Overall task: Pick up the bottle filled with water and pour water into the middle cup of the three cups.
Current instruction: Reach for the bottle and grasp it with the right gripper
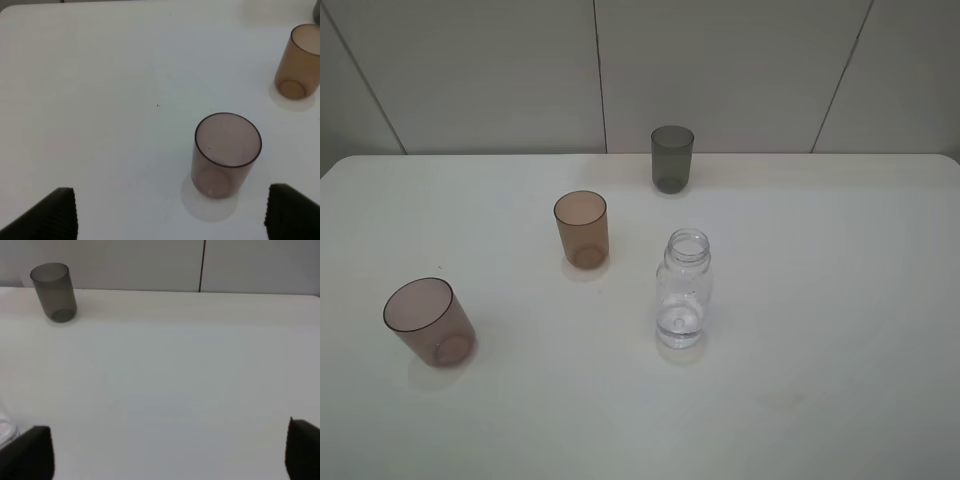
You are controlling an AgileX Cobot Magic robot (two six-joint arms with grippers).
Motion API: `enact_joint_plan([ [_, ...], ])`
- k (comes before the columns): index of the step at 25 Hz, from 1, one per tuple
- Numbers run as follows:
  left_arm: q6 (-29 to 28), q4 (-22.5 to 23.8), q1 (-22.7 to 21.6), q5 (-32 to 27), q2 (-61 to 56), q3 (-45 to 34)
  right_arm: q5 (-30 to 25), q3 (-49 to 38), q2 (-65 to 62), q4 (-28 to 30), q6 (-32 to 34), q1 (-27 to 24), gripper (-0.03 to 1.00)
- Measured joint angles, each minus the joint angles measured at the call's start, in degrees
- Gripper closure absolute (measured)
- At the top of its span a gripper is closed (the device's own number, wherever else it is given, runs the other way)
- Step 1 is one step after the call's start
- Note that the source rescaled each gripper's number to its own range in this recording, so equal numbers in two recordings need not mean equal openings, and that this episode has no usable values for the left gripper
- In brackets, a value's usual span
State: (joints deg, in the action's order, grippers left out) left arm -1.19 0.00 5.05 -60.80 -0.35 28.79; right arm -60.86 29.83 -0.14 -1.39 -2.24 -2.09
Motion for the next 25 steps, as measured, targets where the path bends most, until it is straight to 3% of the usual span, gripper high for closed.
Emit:
enact_joint_plan([
  [25, 0.0, 0.0, 0.0, 0.0, 0.0, 0.0, 0.0, 0.0, 1.61, -1.77, 0.0, 0.0, -0.03],
])
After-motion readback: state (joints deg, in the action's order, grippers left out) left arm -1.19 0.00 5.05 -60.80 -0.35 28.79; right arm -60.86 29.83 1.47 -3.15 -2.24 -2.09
